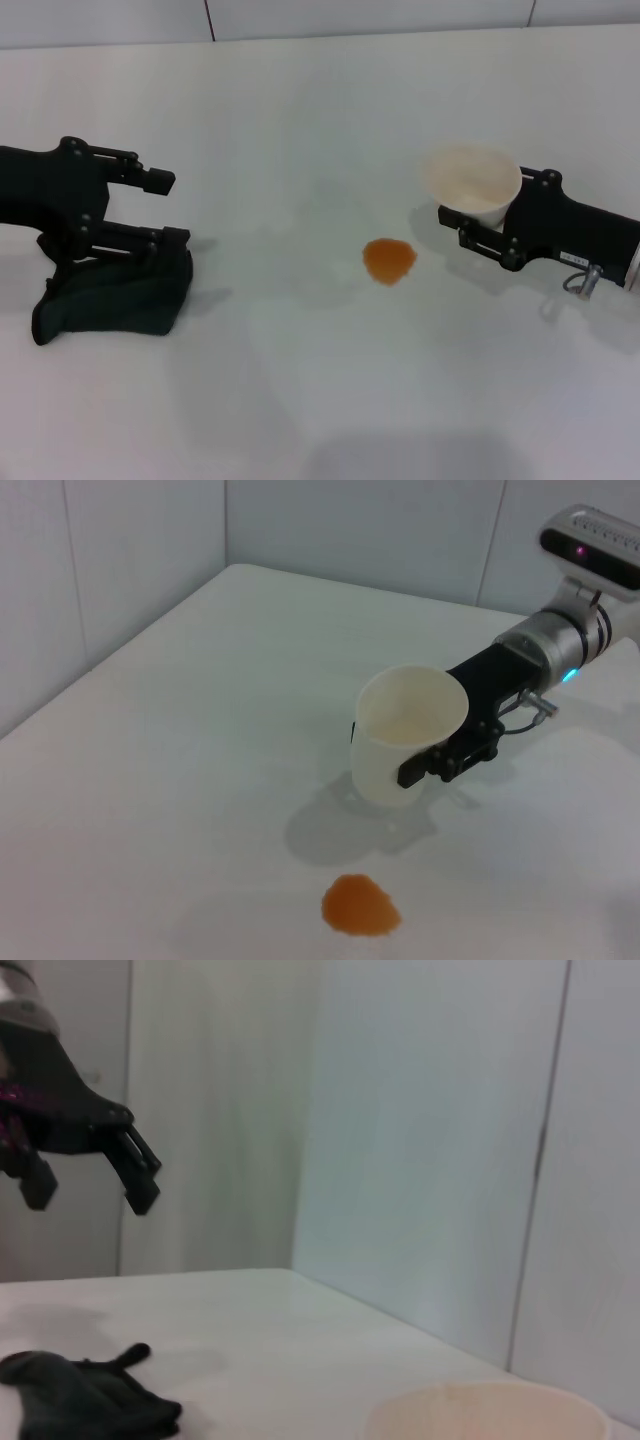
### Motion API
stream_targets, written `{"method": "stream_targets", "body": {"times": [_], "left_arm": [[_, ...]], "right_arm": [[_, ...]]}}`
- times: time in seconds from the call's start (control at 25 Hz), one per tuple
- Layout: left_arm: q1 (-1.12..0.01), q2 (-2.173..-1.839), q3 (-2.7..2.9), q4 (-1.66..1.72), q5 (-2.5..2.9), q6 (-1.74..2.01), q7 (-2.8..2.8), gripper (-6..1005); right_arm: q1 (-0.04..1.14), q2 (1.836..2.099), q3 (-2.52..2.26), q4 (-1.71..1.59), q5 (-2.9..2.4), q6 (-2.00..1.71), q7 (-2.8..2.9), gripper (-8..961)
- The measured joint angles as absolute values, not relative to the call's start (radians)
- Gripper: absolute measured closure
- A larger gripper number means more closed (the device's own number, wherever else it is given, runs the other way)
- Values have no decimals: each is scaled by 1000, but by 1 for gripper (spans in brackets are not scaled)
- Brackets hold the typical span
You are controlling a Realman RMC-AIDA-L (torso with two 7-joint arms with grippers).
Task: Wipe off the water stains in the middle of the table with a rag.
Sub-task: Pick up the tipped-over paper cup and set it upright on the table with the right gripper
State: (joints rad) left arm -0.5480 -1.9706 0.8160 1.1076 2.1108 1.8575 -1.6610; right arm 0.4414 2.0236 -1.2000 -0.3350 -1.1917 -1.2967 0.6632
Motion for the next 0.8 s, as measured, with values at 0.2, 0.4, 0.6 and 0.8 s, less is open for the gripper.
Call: {"method": "stream_targets", "body": {"times": [0.2,0.4,0.6,0.8], "left_arm": [[-551,-1974,826,1107,2116,1851,-1666,275],[-560,-1983,827,1107,2133,1850,-1669,275],[-565,-1984,830,1105,2135,1850,-1669,275],[-566,-1988,838,1103,2135,1850,-1669,275]], "right_arm": [[452,2026,-1200,-253,-1142,-1296,614,423],[453,2028,-1201,-194,-1084,-1292,588,425],[457,2028,-1204,-155,-1082,-1278,542,346],[461,2028,-1203,-118,-1081,-1264,506,347]]}}
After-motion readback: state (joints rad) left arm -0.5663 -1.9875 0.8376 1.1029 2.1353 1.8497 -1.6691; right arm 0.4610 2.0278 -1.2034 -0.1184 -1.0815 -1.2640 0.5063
